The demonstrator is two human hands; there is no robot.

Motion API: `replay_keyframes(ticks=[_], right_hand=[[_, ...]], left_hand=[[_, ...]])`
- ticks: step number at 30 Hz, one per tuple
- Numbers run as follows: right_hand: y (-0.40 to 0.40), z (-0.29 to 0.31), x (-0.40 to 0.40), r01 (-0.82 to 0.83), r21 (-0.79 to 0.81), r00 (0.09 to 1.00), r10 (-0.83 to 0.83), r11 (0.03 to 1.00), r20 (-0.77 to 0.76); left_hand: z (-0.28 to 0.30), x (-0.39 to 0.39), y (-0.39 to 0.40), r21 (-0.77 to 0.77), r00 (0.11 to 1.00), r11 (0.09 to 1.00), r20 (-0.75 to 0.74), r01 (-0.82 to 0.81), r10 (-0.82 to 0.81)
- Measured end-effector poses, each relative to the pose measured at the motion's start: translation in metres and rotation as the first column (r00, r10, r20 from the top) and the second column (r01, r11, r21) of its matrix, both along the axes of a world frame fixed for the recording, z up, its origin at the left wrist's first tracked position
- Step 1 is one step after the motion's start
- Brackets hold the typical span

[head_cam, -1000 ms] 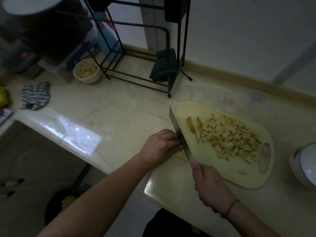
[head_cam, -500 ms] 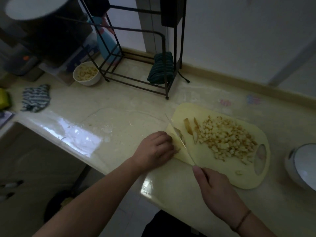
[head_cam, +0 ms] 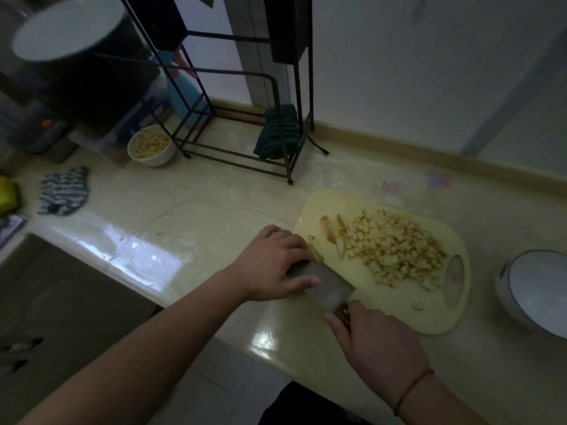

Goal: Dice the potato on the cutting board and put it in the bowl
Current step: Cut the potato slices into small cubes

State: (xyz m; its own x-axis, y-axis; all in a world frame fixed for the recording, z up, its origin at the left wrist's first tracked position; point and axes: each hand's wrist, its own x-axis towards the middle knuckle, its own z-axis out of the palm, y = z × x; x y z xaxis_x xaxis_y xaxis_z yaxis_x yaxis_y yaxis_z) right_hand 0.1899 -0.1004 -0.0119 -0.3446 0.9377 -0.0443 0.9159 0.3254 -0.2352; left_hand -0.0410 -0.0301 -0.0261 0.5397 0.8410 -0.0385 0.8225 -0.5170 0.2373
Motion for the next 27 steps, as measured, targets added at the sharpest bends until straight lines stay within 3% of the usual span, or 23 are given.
replay_keyframes(ticks=[4,9,11,14,16,19,22,27], right_hand=[[-0.01,-0.009,0.002,-0.04,-0.072,0.996,0.034,0.997,-0.082],[-0.014,0.002,0.006,-0.032,-0.18,0.999,0.025,0.983,-0.036],[-0.018,-0.001,0.013,-0.044,-0.125,0.992,0.029,0.991,-0.12],[-0.02,0.007,0.031,-0.026,-0.321,0.966,-0.06,0.947,-0.253],[-0.02,0.018,0.046,0.012,-0.463,0.921,-0.19,0.886,-0.34],[-0.022,0.032,0.071,0.119,-0.577,0.839,-0.393,0.808,-0.376],[-0.024,0.032,0.092,0.2,-0.664,0.776,-0.531,0.72,-0.341],[-0.024,0.029,0.099,0.18,-0.746,0.712,-0.609,0.641,-0.35]], left_hand=[[0.008,0.003,0.006,-0.119,0.996,0.993,-0.084,0.016,-0.026],[0.031,-0.001,0.025,-0.221,0.99,0.975,-0.132,0.023,-0.054],[0.044,-0.012,0.039,-0.189,0.997,0.98,-0.042,-0.069,0.062],[0.057,-0.042,0.058,-0.046,0.957,0.957,0.046,-0.286,0.288],[0.054,-0.06,0.062,0.022,0.951,0.951,-0.007,-0.31,0.31],[0.041,-0.058,0.056,-0.003,0.987,1.0,-0.158,-0.01,0.01],[0.017,-0.027,0.051,-0.046,0.93,0.951,-0.199,0.306,-0.309],[-0.023,0.002,0.053,0.033,0.892,0.896,-0.125,0.442,-0.435]])
